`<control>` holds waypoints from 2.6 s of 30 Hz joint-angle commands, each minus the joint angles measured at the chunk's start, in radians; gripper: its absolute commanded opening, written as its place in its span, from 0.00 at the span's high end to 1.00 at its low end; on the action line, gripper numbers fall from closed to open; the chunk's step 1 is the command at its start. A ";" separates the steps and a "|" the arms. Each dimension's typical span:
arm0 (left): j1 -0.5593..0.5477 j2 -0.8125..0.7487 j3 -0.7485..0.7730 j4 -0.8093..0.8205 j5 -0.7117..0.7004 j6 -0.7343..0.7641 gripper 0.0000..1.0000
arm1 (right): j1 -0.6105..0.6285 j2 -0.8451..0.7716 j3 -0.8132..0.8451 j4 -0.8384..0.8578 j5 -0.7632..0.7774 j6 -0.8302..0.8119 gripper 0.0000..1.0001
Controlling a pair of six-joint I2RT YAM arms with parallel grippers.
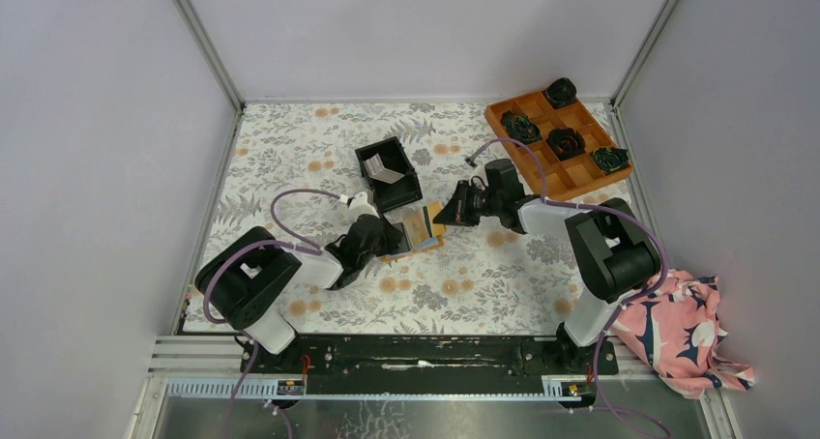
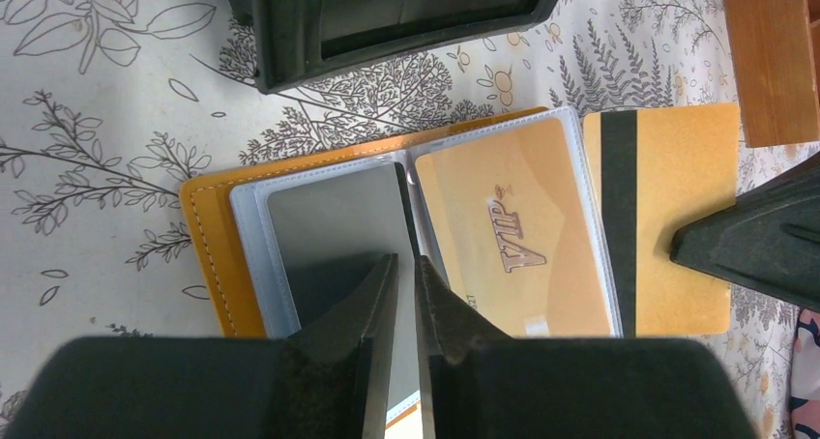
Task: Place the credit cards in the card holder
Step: Turn over the card slot in the card holder.
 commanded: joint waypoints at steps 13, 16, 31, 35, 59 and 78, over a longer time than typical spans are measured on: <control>-0.008 -0.182 -0.030 -0.258 -0.091 0.047 0.80 | 0.103 0.046 0.111 0.038 -0.013 0.024 1.00; -0.007 -0.176 -0.030 -0.261 -0.087 0.047 0.80 | 0.128 0.069 0.118 0.053 -0.010 0.034 1.00; -0.011 -0.428 -0.082 -0.432 -0.212 0.029 0.73 | 0.216 0.122 0.159 0.059 0.028 0.037 1.00; -0.014 -0.486 -0.109 -0.451 -0.226 0.017 0.73 | 0.233 0.130 0.159 0.052 0.046 0.027 1.00; -0.017 -0.315 -0.120 -0.329 -0.166 0.011 0.80 | 0.157 0.138 0.079 0.122 0.050 0.014 1.00; -0.017 -0.267 -0.127 -0.303 -0.161 0.010 0.83 | 0.128 0.213 0.040 0.262 -0.014 0.104 1.00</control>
